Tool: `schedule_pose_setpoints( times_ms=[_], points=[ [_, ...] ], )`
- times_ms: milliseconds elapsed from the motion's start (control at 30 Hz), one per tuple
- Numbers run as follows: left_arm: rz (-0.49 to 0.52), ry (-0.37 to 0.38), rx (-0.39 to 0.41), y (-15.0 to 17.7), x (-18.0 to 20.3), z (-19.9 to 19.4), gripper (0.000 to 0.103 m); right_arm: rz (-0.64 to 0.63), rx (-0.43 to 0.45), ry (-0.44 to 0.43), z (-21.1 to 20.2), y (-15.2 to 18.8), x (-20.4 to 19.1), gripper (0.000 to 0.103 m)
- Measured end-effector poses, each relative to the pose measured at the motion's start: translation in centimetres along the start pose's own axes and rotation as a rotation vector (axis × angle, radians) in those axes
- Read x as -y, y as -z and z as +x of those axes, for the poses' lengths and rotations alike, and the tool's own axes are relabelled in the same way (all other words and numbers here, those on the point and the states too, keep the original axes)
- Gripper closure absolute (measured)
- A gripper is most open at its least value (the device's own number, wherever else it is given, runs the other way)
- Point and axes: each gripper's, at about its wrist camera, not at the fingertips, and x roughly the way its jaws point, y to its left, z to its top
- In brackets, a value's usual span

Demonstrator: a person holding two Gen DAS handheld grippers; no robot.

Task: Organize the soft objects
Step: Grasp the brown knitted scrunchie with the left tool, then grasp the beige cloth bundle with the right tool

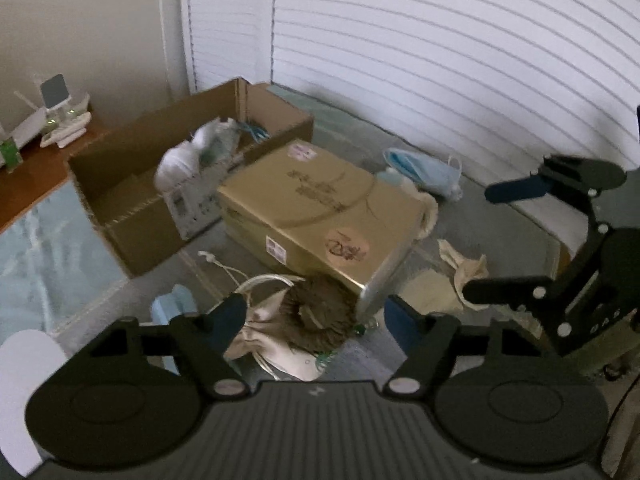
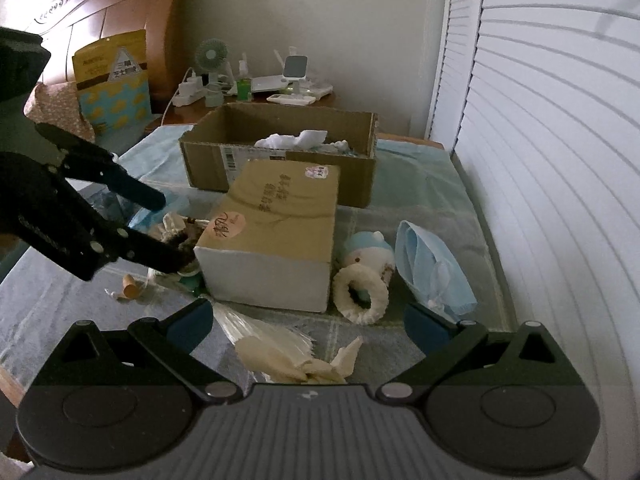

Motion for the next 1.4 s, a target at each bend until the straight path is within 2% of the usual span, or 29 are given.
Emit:
schedule_pose_setpoints(
  times_ms=[67, 233, 333, 600, 1100, 1200, 1400],
  points=[
    [0.005, 0.004, -0.013, 0.1, -0.1, 0.6, 0.033, 0.003, -0.002, 0.001, 0.0, 0.1, 0.1, 0.0],
    [0.013, 0.016, -0.035, 0.4, -0.2, 1.3, 0.054, 0.001, -0.003, 0.009, 0.1, 0.0, 0.1, 0.0],
    [0.017, 0.015, -0.037, 0.6, -0.2, 1.5, 0.061, -0.002, -0.005, 0.013, 0.1, 0.1, 0.0, 0.0],
    [0.036, 0.002, -0.016, 1.3, 0.9, 0.4, 0.063, -0.008, -0.022, 0.011, 0.6, 0.5, 0.0, 0.0],
    [0.031, 0.012, 0.002, 3.7, 3.7, -2.2, 0.063, -0.023, -0.133, -0.022, 3.1, 3.7, -0.1, 0.0],
    [0.03, 0.012, 0.002, 4.0, 4.1, -2.4, 0.063, -0.055, -0.131, 0.0, 3.3, 4.1, -0.4, 0.0],
    [0.027, 0.005, -0.018, 4.8, 4.8, -1.5, 0.063, -0.039, -0.089, -0.012, 2.9, 5.0, 0.2, 0.0]
  ],
)
